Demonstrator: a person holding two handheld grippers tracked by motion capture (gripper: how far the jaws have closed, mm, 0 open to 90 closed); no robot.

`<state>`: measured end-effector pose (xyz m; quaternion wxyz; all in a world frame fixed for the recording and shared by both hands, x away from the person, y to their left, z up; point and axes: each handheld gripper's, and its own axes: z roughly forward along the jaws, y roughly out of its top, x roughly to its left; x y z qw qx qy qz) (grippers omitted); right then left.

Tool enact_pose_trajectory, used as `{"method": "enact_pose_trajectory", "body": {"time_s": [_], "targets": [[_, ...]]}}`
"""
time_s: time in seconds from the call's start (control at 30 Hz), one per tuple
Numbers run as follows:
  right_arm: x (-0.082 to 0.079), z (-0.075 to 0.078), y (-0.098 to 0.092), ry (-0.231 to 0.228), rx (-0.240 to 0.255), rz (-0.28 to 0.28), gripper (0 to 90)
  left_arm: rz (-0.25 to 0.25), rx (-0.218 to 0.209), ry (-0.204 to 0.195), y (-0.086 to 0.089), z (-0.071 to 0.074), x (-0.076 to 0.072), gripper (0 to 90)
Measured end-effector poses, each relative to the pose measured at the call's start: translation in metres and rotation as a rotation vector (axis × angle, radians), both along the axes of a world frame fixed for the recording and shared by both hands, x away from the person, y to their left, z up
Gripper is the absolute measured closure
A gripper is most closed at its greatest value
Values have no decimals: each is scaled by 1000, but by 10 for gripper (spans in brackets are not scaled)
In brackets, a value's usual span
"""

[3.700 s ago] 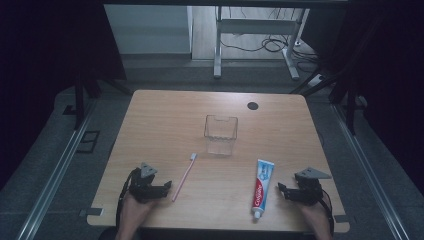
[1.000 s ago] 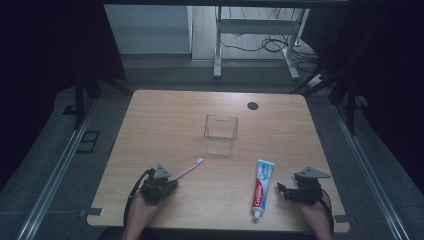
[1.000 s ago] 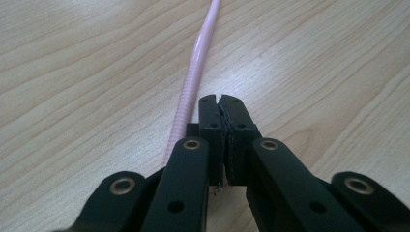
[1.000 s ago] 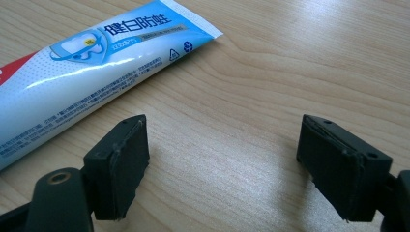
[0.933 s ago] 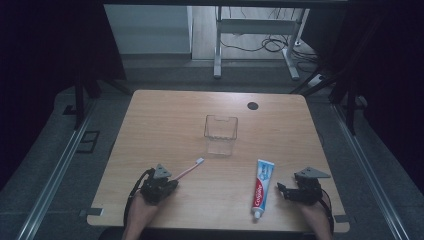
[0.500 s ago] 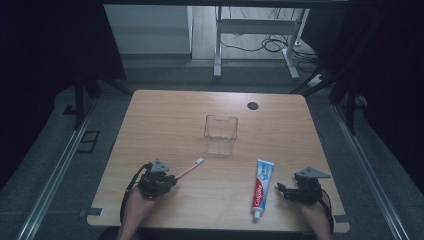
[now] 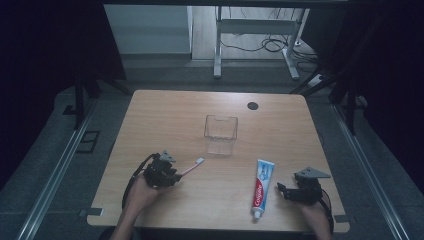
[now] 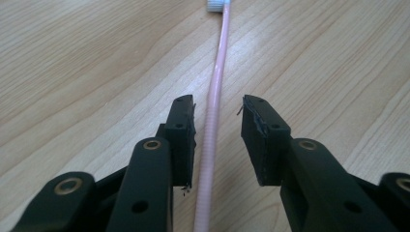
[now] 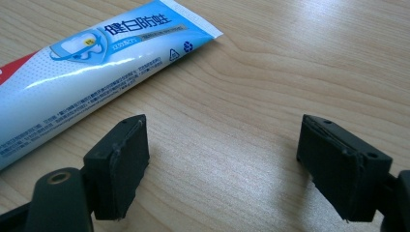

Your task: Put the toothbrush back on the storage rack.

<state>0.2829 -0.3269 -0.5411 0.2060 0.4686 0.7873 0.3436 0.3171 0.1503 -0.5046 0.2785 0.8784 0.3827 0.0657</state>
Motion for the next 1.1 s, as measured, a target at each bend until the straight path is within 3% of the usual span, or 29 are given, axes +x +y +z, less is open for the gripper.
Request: {"method": "enact_pose_trajectory", "body": {"time_s": [0.7,1.1], "targets": [[0,0,0,1,1,-1,189,-46,96,90,-26,-5,29,716],[0,0,0,1,0,-1,189,-56,174,150,-35,-2,38,828]]}}
